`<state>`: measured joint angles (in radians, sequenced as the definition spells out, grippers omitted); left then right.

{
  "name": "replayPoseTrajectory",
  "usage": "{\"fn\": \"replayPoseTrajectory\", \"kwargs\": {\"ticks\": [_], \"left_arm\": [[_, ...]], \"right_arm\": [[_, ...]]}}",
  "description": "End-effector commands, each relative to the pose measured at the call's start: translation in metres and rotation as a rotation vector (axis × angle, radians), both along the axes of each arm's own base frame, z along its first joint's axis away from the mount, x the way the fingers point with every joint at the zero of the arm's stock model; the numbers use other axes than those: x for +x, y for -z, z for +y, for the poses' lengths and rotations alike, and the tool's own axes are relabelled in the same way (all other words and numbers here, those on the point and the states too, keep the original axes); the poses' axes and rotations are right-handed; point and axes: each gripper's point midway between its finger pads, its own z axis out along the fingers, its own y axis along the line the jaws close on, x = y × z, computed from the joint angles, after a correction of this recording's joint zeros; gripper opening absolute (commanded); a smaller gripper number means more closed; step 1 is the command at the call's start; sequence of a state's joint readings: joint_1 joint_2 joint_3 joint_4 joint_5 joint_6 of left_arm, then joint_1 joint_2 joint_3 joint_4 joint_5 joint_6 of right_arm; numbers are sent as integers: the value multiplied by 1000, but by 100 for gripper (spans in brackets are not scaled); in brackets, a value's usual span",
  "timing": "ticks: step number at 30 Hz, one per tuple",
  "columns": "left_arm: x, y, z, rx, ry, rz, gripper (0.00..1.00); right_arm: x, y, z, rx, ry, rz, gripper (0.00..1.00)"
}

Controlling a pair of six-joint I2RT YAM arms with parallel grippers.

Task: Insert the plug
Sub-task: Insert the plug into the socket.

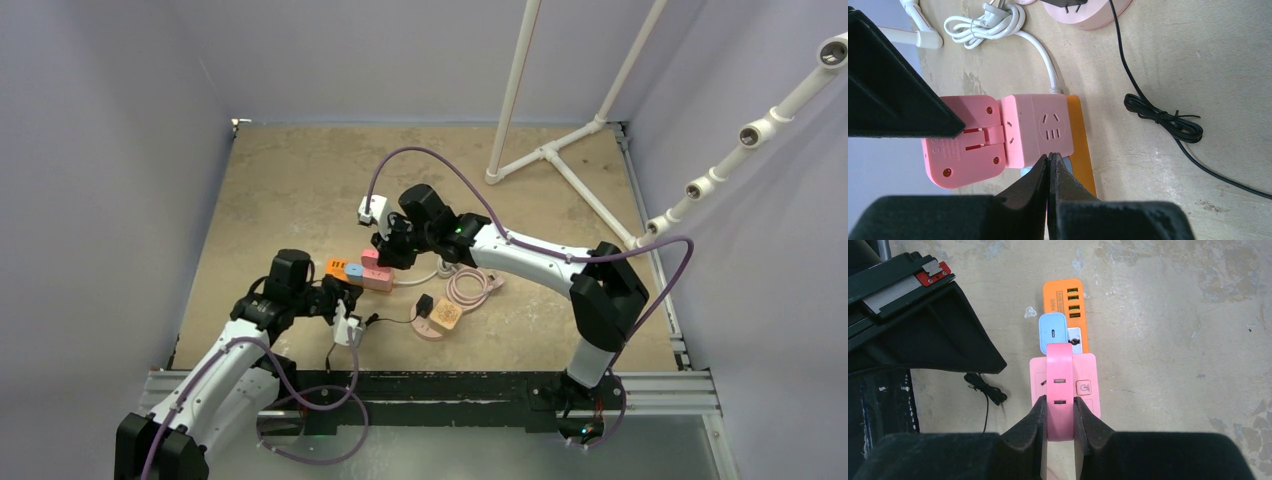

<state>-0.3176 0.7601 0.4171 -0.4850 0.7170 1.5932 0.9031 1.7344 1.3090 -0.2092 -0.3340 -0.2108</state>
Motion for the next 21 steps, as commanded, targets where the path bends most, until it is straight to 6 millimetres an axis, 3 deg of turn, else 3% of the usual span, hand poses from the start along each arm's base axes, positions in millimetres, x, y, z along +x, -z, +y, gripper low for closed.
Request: {"fn": "replayPoseTrajectory", "kwargs": {"ticks": [1,8,10,13,14,15,16,19,20,21], "left_arm": [[8,-19,-7,-25,21,-56,0],[9,-23,-8,-33,14,-47,0],[11,-25,-8,-42,0,-40,0],[15,-34,-8,-66,-39,-25,0],[17,-40,-8,-80,-57,-22,5],[20,-45,-7,-92,-78,-22,9],[22,-51,-7,-102,-96,-24,13],[26,-68,-3,-122,-156,-17,29],[28,-73,-1,-130,-184,-11,46],[30,-80,1,-141,-215,-6,68]], "right_arm": [[1,19,-2,-51,3,-3,1],[-5,42,-13,-107,12,20,1],[-4,36,-11,-93,14,11,15],[2,8,-5,-33,32,-23,49],[6,-5,-3,-10,43,-42,61],[11,-19,-2,11,65,-67,88],[15,-33,-1,31,81,-88,97],[24,-71,1,89,116,-140,99],[25,-85,0,109,127,-156,99],[27,-97,-1,126,138,-168,99]]}}
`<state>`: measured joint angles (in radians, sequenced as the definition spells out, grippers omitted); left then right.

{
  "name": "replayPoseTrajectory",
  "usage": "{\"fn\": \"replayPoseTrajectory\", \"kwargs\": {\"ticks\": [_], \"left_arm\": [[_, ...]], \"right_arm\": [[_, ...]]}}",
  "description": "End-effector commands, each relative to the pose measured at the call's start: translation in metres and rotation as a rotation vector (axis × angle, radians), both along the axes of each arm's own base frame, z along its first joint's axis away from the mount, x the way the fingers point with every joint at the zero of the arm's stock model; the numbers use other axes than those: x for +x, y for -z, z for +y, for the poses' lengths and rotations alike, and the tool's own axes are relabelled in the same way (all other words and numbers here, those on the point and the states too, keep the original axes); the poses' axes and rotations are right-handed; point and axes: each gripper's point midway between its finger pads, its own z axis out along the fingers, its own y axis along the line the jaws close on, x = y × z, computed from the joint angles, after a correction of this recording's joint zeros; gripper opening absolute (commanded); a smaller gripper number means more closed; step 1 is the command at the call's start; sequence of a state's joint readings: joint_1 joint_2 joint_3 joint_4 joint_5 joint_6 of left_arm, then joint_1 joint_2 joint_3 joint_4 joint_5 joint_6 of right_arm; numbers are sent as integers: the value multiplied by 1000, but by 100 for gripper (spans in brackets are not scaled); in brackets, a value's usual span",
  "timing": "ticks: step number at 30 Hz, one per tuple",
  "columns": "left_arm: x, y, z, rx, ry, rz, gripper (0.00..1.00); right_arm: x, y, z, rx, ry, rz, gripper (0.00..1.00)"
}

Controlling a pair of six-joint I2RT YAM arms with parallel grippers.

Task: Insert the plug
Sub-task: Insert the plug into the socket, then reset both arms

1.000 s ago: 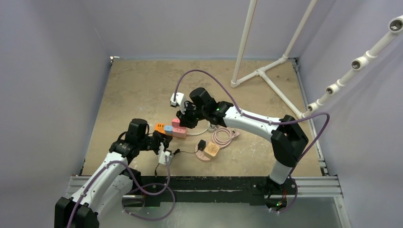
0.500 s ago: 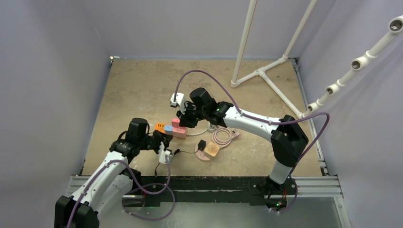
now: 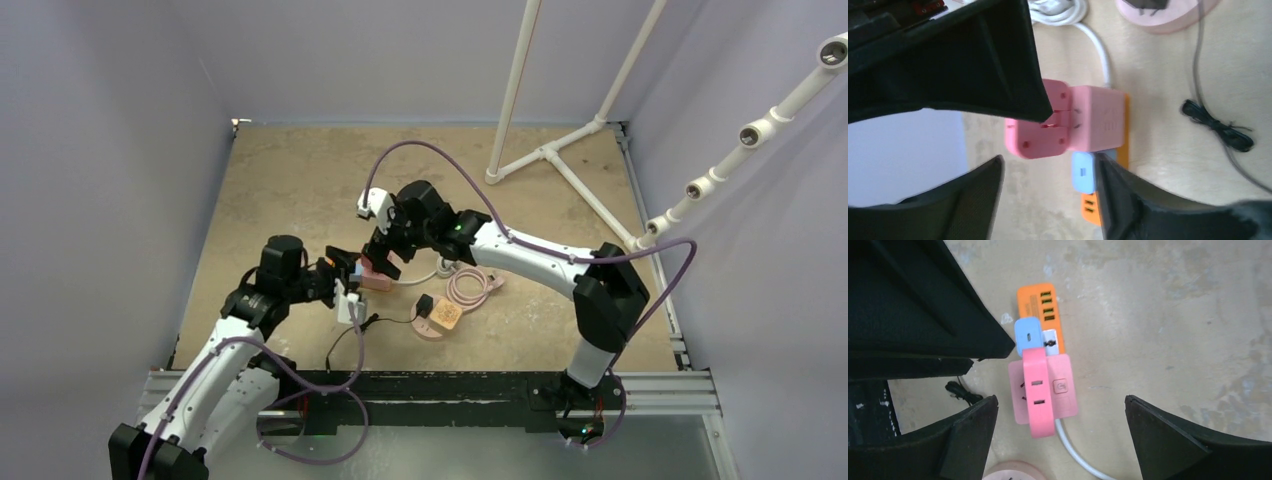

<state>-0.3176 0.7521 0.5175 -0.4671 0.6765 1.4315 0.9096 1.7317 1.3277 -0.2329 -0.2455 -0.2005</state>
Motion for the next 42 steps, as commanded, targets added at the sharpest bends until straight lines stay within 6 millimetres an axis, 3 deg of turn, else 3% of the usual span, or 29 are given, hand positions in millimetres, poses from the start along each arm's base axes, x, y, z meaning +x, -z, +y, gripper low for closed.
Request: {"fn": "replayPoseTrajectory", "kwargs": {"ticks": [1,3,6,10,12,15,18,20,25,29,33,42], "left_arm": [[13,-45,4,-85,-133,4,84],[17,-56,8,-105,-192,24,92],[27,-74,13,-171,-308,78,97],[56,-98,28,-325,-563,142,99],[80,-106,51,-439,-778,148,99],[116,-116,118,-664,-1186,79,99],[135,-100,158,-717,-1341,98,99],[143,-75,178,-733,-1442,163,99],[157,-6,201,-795,-1513,342,99],[155,34,197,-798,-1498,397,99],[155,55,186,-853,-1452,436,99],[153,50,174,-978,-1309,319,99]], "right_arm": [[17,-105,2,171,76,-154,99],[24,-129,-10,217,131,-188,99],[47,-163,-49,319,254,-238,99],[89,-183,-136,439,517,-329,99],[101,-187,-179,509,648,-366,99],[116,-172,-239,571,847,-384,99],[131,-143,-296,585,1056,-386,99],[134,-131,-330,602,1190,-427,99],[104,-128,-397,695,1385,-728,99],[98,-110,-423,684,1457,-785,99],[88,-100,-434,757,1480,-834,99],[109,-90,-436,782,1462,-866,99]]}}
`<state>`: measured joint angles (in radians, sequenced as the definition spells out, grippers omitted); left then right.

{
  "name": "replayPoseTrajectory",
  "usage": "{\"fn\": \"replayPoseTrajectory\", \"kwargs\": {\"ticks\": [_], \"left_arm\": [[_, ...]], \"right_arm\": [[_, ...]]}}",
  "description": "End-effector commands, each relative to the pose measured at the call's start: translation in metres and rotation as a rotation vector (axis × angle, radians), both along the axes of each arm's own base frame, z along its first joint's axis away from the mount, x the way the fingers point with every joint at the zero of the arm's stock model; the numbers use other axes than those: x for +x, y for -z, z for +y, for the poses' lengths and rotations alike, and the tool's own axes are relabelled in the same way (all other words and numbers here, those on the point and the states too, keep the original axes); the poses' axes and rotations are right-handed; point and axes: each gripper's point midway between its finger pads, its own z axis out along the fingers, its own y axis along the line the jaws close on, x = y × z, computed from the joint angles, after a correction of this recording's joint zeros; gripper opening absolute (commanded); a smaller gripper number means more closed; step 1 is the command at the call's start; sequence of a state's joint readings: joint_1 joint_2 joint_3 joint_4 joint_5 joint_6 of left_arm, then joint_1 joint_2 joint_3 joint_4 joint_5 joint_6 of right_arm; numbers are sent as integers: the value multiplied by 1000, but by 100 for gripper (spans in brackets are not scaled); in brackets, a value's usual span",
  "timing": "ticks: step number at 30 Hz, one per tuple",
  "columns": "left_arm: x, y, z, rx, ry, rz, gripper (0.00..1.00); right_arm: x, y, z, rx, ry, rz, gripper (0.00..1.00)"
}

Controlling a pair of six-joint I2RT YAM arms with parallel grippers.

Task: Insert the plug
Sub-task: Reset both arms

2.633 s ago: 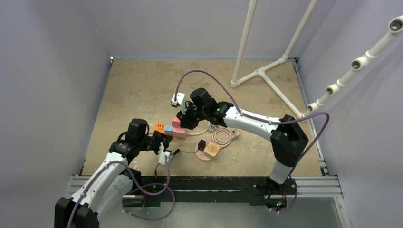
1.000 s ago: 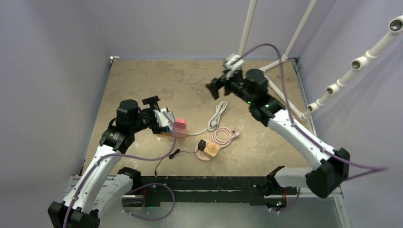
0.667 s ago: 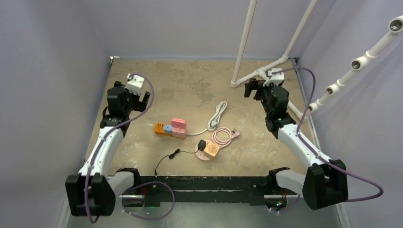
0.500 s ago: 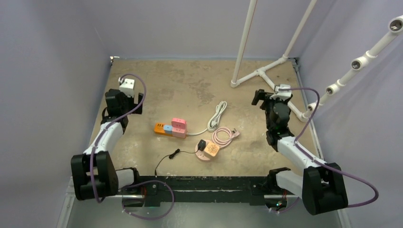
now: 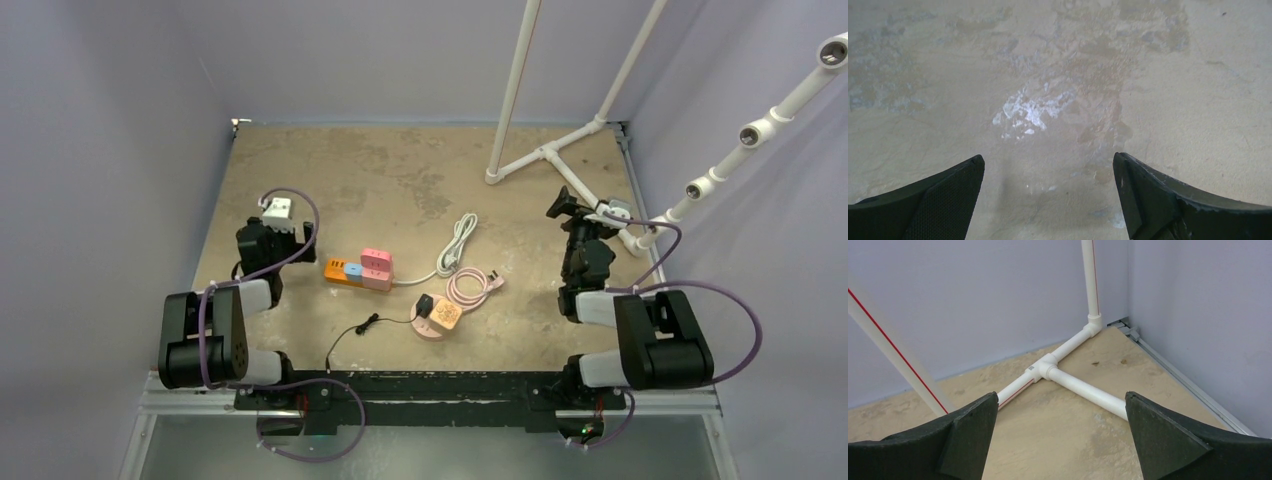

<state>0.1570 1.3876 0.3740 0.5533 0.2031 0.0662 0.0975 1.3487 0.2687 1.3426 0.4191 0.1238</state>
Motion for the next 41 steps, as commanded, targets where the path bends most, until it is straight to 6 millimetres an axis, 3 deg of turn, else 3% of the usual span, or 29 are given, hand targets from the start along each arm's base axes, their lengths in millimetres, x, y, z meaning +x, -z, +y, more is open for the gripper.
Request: {"fn": "replayPoseTrajectory", "kwargs": {"ticks": [1,9,17,19,21,35,37,41], "left_arm": [[17,-41,-7,-24,31,-251,99],[20,-50,-18,-68,53,-346,99],[21,-33,-33,-34,48,-366,99],[22,-39,-37,-51,60,-430,99],[34,-24,-30,-22,5,-310,99],[35,-24,-27,5,-32,-323,99],[36,-24,-36,5,-13,-323,99],[34,-25,-36,4,-14,-331,99]], "right_arm": [[6,-41,-5,10,9,-172,99],[26,-28,3,-14,-55,-157,99],[11,-28,13,-81,-111,-200,99],[13,-27,14,-82,-117,-201,99],[19,-22,15,-73,-131,-177,99],[12,-28,12,-81,-124,-204,99],[12,-28,12,-81,-125,-203,99],[12,-28,12,-81,-125,-205,99]]}}
